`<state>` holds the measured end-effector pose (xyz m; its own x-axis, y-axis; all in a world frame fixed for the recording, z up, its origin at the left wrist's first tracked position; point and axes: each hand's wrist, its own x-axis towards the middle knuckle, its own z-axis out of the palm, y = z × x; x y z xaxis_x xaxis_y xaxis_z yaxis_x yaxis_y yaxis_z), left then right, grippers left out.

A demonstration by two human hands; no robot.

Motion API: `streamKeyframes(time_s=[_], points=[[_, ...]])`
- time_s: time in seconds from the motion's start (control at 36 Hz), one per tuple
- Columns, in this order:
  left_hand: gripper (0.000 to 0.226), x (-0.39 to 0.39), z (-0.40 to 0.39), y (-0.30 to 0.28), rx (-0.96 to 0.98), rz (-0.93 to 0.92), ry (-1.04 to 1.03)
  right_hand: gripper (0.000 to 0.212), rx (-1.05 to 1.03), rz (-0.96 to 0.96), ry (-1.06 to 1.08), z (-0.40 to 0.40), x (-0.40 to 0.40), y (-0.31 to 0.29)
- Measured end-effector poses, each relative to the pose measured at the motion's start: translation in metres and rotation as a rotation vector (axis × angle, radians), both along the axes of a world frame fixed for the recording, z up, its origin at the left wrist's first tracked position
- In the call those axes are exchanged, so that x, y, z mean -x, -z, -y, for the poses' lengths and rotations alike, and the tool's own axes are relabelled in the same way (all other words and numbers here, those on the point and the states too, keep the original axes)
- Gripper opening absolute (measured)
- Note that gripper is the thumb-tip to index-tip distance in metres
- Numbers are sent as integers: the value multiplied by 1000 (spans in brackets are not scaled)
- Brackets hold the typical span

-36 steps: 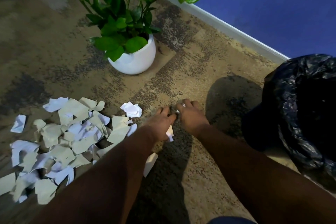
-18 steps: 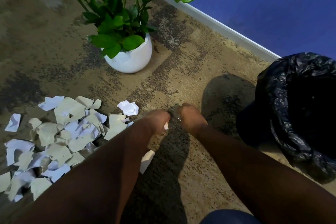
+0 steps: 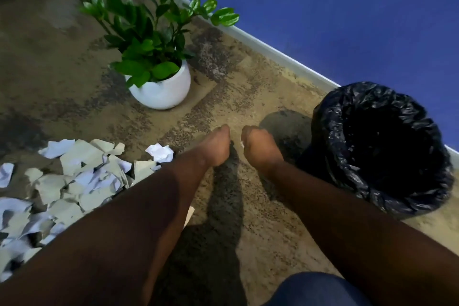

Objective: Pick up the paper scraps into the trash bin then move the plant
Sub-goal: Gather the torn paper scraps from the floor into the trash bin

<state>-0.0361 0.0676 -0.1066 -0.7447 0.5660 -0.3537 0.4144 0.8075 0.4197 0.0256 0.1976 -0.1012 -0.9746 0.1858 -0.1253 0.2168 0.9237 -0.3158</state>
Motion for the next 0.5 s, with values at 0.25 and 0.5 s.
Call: streamKeyframes(time_s=[0.25,0.5], points=[[32,-9,-44,-41,-329,-159,-60,13,-17,-188,147,-32,-8,-54],[16,-42,-114,-91,-696,-294,-236,4,82,-581,380,-73,-38,-99]])
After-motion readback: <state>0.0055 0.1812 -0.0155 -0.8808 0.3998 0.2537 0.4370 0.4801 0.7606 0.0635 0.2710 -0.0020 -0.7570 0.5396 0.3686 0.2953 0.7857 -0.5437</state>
